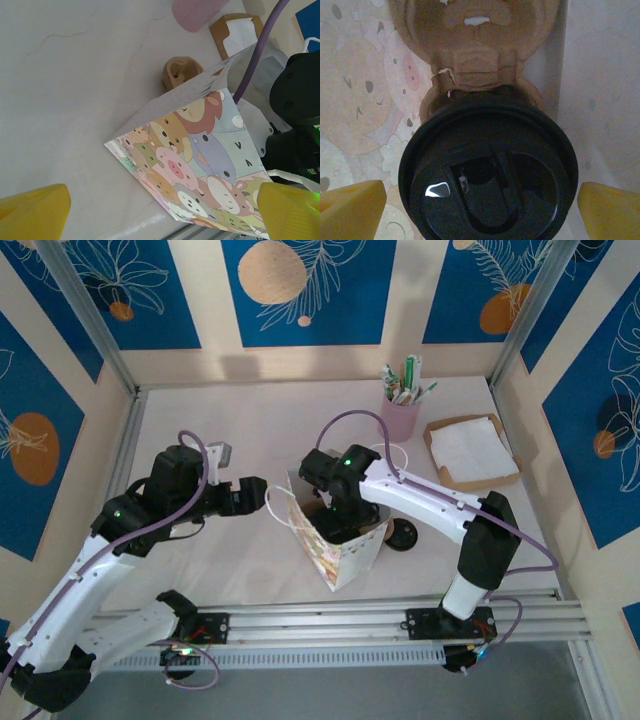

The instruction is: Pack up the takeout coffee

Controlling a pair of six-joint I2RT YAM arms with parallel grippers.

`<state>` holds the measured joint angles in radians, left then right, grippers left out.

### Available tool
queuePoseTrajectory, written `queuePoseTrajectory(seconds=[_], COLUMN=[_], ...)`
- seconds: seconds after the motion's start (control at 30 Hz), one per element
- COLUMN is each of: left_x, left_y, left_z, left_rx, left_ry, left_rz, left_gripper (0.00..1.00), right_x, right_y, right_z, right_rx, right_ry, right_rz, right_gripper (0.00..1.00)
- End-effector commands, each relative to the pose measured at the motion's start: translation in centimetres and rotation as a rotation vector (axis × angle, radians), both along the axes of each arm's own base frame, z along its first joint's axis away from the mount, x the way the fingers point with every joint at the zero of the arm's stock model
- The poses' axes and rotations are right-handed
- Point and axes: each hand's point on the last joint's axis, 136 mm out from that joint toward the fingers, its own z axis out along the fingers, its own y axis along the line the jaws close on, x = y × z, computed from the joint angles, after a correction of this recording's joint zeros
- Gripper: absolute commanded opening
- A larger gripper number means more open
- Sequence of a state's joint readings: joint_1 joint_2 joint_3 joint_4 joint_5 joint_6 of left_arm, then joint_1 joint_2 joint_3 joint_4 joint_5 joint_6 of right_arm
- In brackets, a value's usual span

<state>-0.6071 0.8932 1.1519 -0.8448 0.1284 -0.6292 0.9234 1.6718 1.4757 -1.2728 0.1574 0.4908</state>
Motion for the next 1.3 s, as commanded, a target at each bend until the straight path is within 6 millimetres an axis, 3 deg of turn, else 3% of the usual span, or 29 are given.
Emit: queuePoseTrajectory(seconds=[0.0, 1.27], left_x=[0.0, 0.1], left_y=[-0.2, -0.4], left_z=[0.7, 0.6], left_rx=[-0.016, -0.015], left_ry=[-0.027, -0.031], left_rz=[-0.003, -0.008], left_gripper=[0.96, 0.96], right_x=[-0.3, -0.1], right_y=[-0.1, 0.2], right_z=[1.7, 5.9], right_rx=[0.016, 0.040], right_ry=[-0.025, -0.106], right_rz=[-0.002, 0.001], right_gripper=[0.99, 0.99])
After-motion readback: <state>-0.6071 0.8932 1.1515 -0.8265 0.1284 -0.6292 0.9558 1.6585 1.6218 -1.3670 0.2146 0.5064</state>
